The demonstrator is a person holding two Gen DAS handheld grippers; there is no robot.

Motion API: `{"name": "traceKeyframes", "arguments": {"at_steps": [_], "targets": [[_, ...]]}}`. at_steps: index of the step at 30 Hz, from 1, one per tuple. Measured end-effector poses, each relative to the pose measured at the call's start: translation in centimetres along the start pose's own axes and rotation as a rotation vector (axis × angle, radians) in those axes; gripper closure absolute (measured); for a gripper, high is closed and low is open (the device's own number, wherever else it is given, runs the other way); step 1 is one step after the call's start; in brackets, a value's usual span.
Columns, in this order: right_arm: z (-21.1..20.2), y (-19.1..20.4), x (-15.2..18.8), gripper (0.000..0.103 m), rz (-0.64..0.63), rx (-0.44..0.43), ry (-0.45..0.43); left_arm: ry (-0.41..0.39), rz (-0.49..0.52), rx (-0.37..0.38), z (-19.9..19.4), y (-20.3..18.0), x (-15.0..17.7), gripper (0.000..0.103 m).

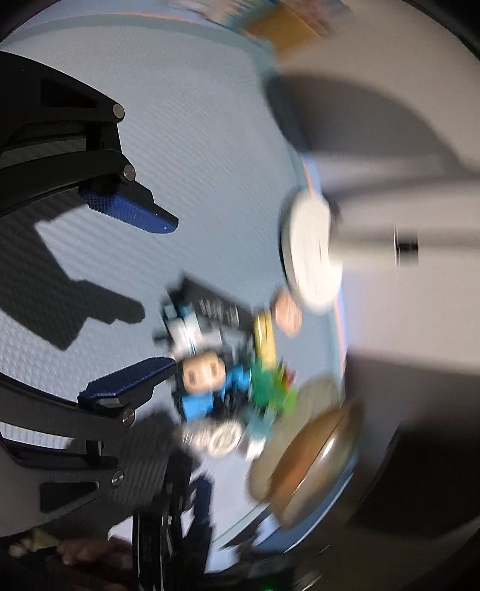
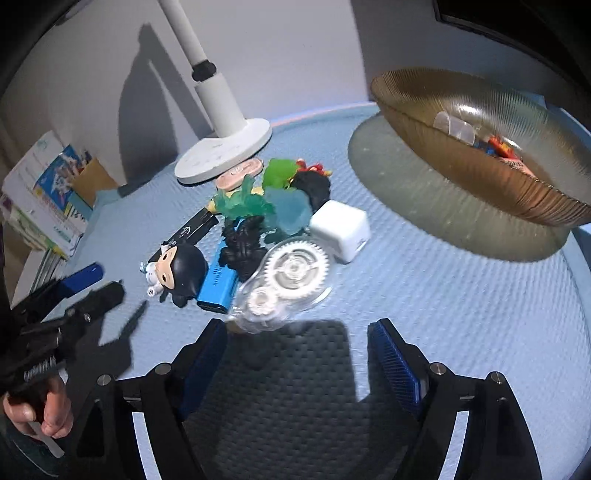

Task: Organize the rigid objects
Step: 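Grasp the monkey figurine with the left tool while the right tool grasps the gear tape dispenser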

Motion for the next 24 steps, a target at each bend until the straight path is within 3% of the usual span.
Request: {"name": "traceKeyframes", "arguments": {"at_steps": [4,12,17,24], "targets": [[0.7,0.1,-0.1,0.023,0.056,0.097,-0.019,0.039,0.152,0.03,2.3,-1.3,-0.6,0.033],[2.2,1.0,-1.8,0.023,0.056,0.177,-0.064,0.018,0.207,0.082,3.8,-3.4,-1.8,0.035],[2.0,0.3,-2.0,0.023,0.011,0.162,-0.065,0.012,0.223,0.09,3.9,-4.6,-1.8,0.038],[-0.6,-3.7,-1.5,0.023,-0.082,0.146,-0.062,0.01,0.191,0.188,1.8,-6.5,-0.5,0.038]]}}
Point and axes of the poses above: each gripper's, at about its wrist camera, not at the fingertips, and z roughly the way its jaws point, y to its left, x to its underside, the point moved 10 cm from there along z, roughly the way its jaws point, and after that the axes turned 14 degrees about z, right-handed, at the moved point
